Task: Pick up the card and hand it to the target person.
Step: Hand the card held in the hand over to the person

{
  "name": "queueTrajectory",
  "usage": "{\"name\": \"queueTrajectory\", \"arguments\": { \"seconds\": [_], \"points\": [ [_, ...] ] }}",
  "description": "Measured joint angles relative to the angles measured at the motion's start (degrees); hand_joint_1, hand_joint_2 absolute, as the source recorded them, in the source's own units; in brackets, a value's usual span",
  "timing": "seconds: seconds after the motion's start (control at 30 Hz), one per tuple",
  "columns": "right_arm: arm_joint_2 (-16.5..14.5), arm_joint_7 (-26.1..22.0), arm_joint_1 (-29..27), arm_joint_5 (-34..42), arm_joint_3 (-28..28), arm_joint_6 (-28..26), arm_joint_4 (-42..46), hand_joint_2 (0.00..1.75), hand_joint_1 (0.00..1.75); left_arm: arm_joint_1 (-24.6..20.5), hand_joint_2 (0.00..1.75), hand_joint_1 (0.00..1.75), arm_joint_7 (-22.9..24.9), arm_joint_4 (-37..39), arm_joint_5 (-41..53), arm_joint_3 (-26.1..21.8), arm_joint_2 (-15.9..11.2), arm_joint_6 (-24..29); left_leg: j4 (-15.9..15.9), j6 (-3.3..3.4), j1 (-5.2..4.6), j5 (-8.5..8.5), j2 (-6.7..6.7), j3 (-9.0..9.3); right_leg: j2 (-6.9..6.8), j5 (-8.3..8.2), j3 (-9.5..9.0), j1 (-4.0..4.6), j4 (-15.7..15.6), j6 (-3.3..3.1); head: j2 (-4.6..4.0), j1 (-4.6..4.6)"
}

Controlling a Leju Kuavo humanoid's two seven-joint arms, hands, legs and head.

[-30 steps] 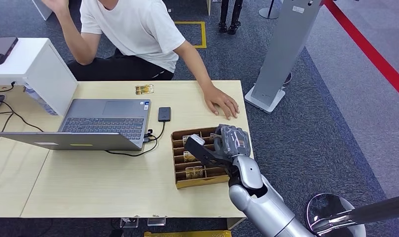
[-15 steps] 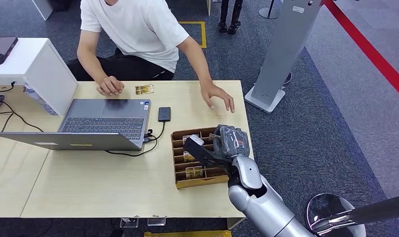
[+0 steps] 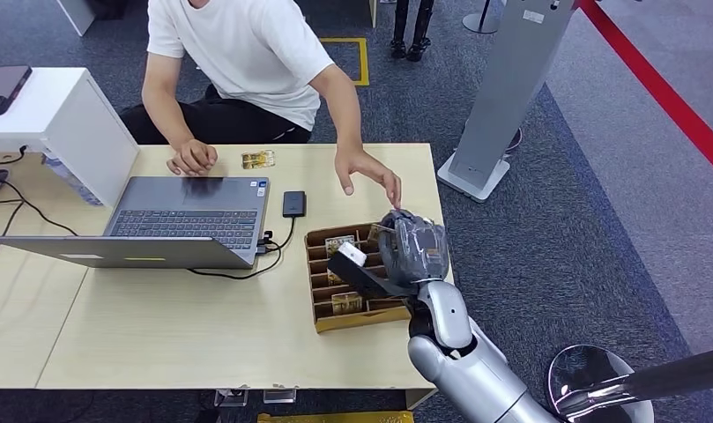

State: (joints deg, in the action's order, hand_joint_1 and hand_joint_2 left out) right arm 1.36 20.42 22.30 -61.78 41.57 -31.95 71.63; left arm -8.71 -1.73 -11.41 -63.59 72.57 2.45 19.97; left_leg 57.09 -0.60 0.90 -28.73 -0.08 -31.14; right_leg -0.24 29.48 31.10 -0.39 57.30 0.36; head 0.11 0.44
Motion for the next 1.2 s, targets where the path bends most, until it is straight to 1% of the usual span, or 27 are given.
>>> {"name": "queueTrajectory", "arguments": {
  "seconds": [0.03,0.07,0.1,0.13,0.17,0.23,0.4,0.57,0.67,0.73,0.83,0.9,0.97,1.03,1.1,1.2],
  "points": [
    [-0.54,-5.85,-1.14,-2.11,-1.23,-3.54,1.25,1.75,1.62,0.03,1.75,0.0,-0.08,0.0,-0.03,0.0,0.0,0.05,0.0,0.0,0.0,-0.01,0.0,0.0,0.0,0.0,0.0,0.0,0.0,0.0,0.0,0.03],
    [-1.28,-11.56,-2.45,-3.43,-2.78,-5.98,2.64,1.75,1.62,0.06,1.75,0.0,-0.1,0.0,-0.07,0.0,0.01,0.16,0.0,-0.01,0.0,-0.01,0.0,0.0,0.0,0.01,0.01,0.0,0.0,-0.01,0.0,0.02],
    [-2.14,-16.15,-3.68,-3.81,-4.41,-7.31,3.83,1.75,1.62,0.09,1.75,0.0,-0.1,0.0,-0.11,0.0,0.01,0.26,-0.01,-0.01,0.0,-0.02,0.0,0.0,0.0,0.02,0.01,0.0,0.0,0.0,0.0,-0.02],
    [-2.95,-19.04,-4.72,-3.51,-5.87,-7.75,4.66,1.75,1.62,0.1,1.75,0.0,-0.1,0.0,-0.17,0.0,0.02,0.36,-0.01,-0.01,0.0,-0.02,0.0,-0.01,-0.01,0.03,0.01,0.0,0.0,0.0,0.0,-0.12],
    [-3.59,-20.48,-5.53,-2.99,-7.21,-7.83,5.3,1.75,1.62,0.13,1.75,0.0,-0.1,0.0,-0.22,0.0,0.02,0.41,-0.01,-0.01,0.0,-0.02,0.0,-0.01,-0.01,0.03,0.01,0.0,0.0,0.0,0.0,-0.17],
    [-4.47,-21.19,-6.56,-2.36,-9.42,-7.83,6.26,1.75,1.62,0.21,1.75,0.0,-0.13,0.0,-0.25,0.0,0.02,0.43,-0.01,-0.01,0.0,-0.02,0.02,-0.01,0.0,0.03,0.01,0.0,0.0,0.0,0.0,-0.13],
    [-6.23,-21.56,-7.83,-1.92,-12.8,-7.83,7.51,1.75,1.62,0.21,1.75,0.0,-0.26,0.0,-0.26,0.0,0.02,0.43,0.0,0.0,0.0,0.0,0.03,0.01,0.02,0.01,-0.02,0.0,0.0,0.02,0.0,-0.03],
    [-7.17,-21.12,-8.17,-1.61,-14.71,-7.83,7.83,1.75,1.62,0.19,1.75,0.0,-0.25,0.0,-0.28,0.0,0.02,0.42,0.0,0.01,0.0,0.0,0.02,0.0,0.03,0.0,-0.01,0.0,0.0,0.0,0.0,-0.04],
    [-7.27,-18.54,-7.9,-0.78,-14.95,-7.82,7.65,1.75,1.62,0.18,1.75,0.0,-0.18,0.0,-0.21,0.0,0.02,0.32,0.0,0.0,0.0,0.0,0.02,-0.02,0.02,0.0,0.01,0.0,0.0,0.0,0.0,-0.07],
    [-7.07,-13.99,-6.53,0.28,-14.4,-7.67,6.58,1.75,1.62,0.07,1.75,0.0,0.07,0.0,0.14,0.01,0.02,0.02,0.0,0.0,0.0,0.0,0.03,-0.04,0.03,-0.01,0.02,0.0,0.0,0.0,0.0,-0.09],
    [-6.49,-6.01,-1.03,3.31,-11.92,-5.66,1.95,1.75,1.62,-0.48,1.75,0.0,0.85,0.0,1.14,0.1,0.08,-0.74,-0.01,-0.01,0.0,0.05,0.03,-0.06,0.03,-0.07,0.03,0.0,0.01,-0.01,0.0,-0.07],
    [-6.42,-3.91,4.41,7.26,-9.88,-3.2,-3.13,1.75,1.62,-1.11,1.75,0.0,1.61,-0.01,1.85,0.37,0.18,-1.19,0.0,-0.02,0.0,0.14,0.03,-0.08,0.02,-0.15,0.04,0.0,0.02,-0.02,0.0,-0.04],
    [-6.78,-3.96,9.91,11.61,-7.97,-1.93,-9.36,1.75,1.62,-1.78,1.75,0.0,2.08,-0.01,2.2,0.74,0.36,-1.4,0.0,0.0,0.0,0.22,-0.01,-0.11,-0.05,-0.19,0.04,0.0,0.02,-0.01,0.0,-0.07],
    [-7.48,-4.86,14.29,14.39,-6.39,-2.2,-15.43,1.75,1.62,-2.14,1.75,0.0,2.19,0.0,2.19,0.94,0.53,-1.37,0.0,0.02,0.0,0.25,-0.04,-0.13,-0.11,-0.19,0.05,0.0,0.03,-0.01,0.0,-0.04],
    [-8.19,-5.61,17.29,15.47,-5.18,-2.56,-20.33,1.75,1.62,-2.17,1.75,0.0,2.26,0.0,2.08,0.98,0.63,-1.25,0.0,0.02,0.0,0.26,-0.03,-0.14,-0.1,-0.19,0.08,0.0,0.04,-0.01,0.0,-0.06],
    [-9.02,-5.79,19.85,16.01,-3.59,-2.77,-25.58,1.75,1.62,-2.03,1.75,0.0,2.25,0.0,1.75,0.98,0.68,-0.92,0.0,0.02,0.0,0.25,-0.03,-0.18,-0.1,-0.19,0.13,0.0,0.04,-0.01,0.0,-0.09]
  ]
}}
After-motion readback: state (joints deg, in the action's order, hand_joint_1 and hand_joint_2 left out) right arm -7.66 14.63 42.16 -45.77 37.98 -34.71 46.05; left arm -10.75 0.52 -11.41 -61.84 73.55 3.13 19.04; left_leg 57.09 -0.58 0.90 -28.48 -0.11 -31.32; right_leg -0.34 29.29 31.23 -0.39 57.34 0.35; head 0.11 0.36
